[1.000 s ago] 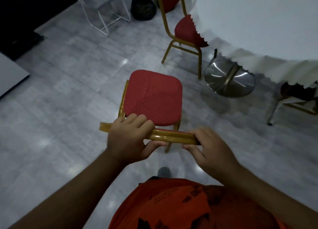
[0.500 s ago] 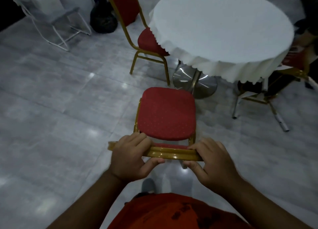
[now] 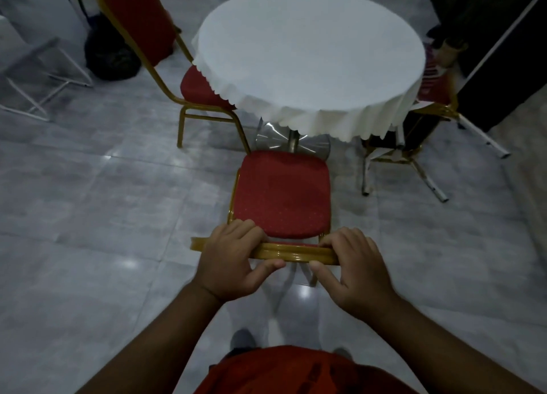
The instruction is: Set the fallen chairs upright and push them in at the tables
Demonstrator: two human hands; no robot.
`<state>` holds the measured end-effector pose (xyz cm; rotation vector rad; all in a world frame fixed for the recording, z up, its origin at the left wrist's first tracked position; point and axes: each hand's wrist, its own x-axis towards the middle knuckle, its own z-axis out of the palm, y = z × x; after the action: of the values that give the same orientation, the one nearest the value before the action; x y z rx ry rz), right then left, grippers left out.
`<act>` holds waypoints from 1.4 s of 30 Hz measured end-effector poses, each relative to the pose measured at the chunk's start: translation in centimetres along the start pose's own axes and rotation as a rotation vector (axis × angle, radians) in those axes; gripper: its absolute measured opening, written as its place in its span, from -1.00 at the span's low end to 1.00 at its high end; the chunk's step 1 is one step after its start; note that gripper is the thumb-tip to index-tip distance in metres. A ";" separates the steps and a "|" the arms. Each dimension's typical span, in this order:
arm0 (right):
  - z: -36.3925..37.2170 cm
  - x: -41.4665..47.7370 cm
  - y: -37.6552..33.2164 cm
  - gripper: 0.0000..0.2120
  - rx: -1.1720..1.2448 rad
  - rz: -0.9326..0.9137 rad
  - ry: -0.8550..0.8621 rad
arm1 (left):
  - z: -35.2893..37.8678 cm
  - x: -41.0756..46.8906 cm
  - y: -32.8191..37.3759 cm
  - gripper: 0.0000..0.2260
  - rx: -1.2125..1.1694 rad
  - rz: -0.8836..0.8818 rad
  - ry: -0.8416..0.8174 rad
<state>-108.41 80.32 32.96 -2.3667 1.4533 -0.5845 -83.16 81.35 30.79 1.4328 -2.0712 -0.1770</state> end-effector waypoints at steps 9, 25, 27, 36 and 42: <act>2.3 6.6 -1.5 -0.72 -0.119 0.204 0.116 | -0.4 5.1 -3.9 -0.55 -0.020 -0.005 -0.077; 3.3 12.7 1.2 -0.68 -0.161 0.114 0.150 | 1.2 11.4 -7.2 -0.70 0.153 -0.016 -0.004; 3.5 13.0 1.4 -0.68 -0.153 0.109 0.164 | 1.4 11.6 -7.5 -0.67 0.174 -0.001 0.021; 4.1 14.7 1.6 -0.66 -0.154 0.106 0.226 | 1.6 13.0 -8.9 -0.65 0.143 0.006 0.081; 4.6 15.9 1.6 -0.66 -0.164 0.127 0.250 | 1.6 13.8 -9.7 -0.66 0.115 -0.015 0.092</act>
<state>-100.94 65.59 31.15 -2.3663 1.8085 -0.7780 -79.43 64.81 30.90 1.4957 -2.0248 0.0025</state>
